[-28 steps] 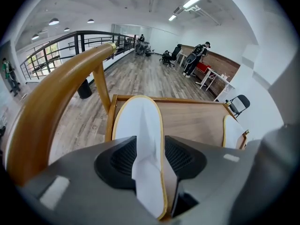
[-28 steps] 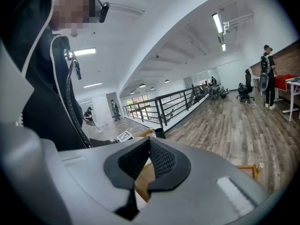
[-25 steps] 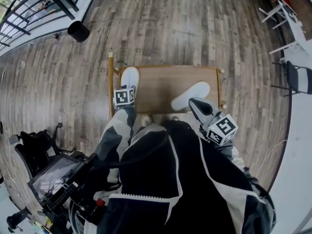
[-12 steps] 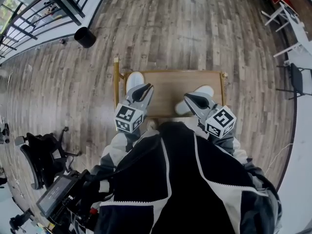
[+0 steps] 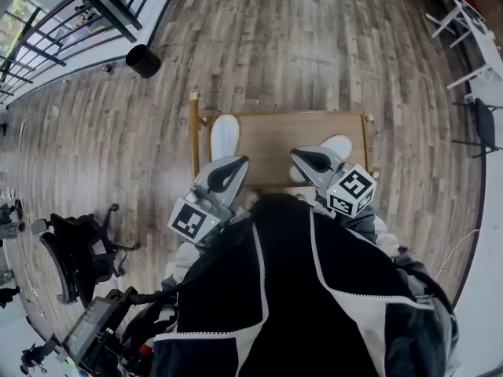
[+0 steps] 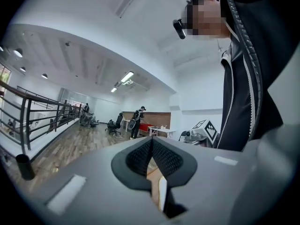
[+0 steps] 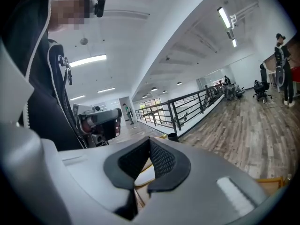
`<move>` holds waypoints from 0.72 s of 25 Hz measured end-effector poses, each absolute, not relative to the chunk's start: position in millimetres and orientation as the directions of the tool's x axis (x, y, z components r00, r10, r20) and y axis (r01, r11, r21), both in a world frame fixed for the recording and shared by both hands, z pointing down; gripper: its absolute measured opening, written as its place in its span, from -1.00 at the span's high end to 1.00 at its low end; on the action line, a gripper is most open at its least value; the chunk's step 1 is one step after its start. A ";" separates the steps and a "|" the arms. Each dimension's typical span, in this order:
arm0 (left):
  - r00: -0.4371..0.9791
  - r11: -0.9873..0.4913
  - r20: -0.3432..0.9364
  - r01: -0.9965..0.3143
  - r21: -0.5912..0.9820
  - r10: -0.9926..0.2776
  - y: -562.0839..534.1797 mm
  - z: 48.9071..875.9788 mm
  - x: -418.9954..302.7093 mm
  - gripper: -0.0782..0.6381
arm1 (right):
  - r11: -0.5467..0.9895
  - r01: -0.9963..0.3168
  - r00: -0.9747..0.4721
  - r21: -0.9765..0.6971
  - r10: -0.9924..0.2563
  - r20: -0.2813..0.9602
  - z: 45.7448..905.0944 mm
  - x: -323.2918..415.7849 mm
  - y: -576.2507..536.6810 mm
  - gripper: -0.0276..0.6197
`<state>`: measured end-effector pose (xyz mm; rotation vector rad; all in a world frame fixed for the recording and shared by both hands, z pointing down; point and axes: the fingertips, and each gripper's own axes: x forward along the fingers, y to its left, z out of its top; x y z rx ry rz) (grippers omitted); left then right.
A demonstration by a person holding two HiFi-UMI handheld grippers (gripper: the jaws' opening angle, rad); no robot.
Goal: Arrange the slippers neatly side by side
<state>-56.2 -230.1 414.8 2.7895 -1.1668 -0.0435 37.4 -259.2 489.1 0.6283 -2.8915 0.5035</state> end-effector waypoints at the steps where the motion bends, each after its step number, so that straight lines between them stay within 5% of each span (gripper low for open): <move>1: 0.701 -0.693 0.021 -0.710 0.123 -0.713 -228.1 416.2 -58.3 0.73 | 0.859 -0.420 -0.905 -0.293 -0.374 0.202 489.2 34.9 -257.2 0.90; 8: 0.712 -0.702 0.029 -0.697 0.144 -0.701 -230.8 421.2 -67.0 0.73 | 0.841 -0.456 -0.887 -0.290 -0.403 0.228 498.7 29.4 -259.6 0.90; 15: 0.712 -0.699 0.021 -0.694 0.174 -0.702 -246.9 423.7 -80.2 0.73 | 0.682 -0.677 -0.718 -0.277 -0.529 0.453 582.5 82.4 -279.0 0.89; 18: 0.717 -0.706 0.006 -0.688 0.168 -0.697 -246.0 422.5 -77.7 0.73 | 0.569 -0.762 -0.635 -0.309 -0.563 0.529 617.2 119.4 -277.5 0.74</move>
